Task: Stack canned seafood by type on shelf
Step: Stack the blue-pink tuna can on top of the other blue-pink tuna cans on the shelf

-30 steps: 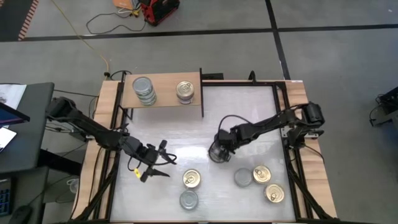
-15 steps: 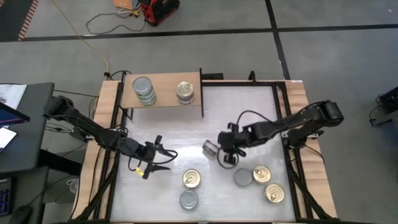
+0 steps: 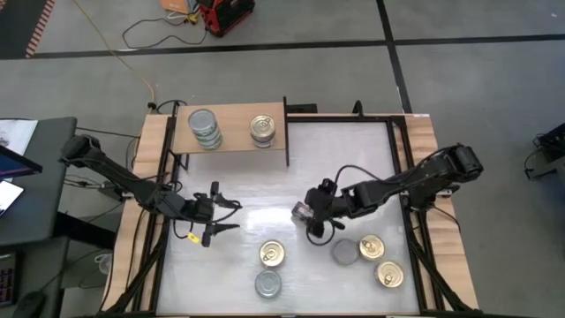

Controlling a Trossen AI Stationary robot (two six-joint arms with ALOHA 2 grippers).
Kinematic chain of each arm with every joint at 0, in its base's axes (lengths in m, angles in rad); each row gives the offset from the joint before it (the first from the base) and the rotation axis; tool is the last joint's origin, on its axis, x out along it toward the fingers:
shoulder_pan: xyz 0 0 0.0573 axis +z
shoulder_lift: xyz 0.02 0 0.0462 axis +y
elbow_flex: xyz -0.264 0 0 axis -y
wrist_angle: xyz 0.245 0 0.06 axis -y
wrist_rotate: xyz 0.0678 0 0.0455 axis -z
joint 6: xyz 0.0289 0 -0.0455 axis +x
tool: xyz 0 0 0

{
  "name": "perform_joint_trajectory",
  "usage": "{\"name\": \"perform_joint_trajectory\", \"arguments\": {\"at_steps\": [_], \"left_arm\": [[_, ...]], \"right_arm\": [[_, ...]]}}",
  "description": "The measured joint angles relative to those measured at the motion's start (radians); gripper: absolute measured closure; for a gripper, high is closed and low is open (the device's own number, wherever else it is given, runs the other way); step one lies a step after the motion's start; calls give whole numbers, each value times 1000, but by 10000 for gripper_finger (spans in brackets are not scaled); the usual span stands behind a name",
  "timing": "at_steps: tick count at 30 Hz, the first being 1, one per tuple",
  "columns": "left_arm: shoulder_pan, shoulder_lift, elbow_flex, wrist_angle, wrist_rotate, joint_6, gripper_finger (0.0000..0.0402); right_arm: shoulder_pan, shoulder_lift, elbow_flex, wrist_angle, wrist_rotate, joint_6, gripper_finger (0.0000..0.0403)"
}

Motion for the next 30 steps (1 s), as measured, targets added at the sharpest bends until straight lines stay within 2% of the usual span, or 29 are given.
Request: {"name": "perform_joint_trajectory", "arguments": {"at_steps": [3, 8, 15, 30], "left_arm": [[-11, -32, 0, -17, -45, -17, 162], [-20, -50, 0, -21, -45, -58, 162], [-19, -19, 0, -24, -40, -87, 162], [-20, -21, 0, 14, -74, -33, 162]], "right_arm": [[16, 66, -2, -3, 0, 9, 37], [24, 134, -2, 1, 1, 43, 64], [41, 118, -2, -24, 2, 6, 109], [36, 117, 2, -28, 30, -128, 311]]}}
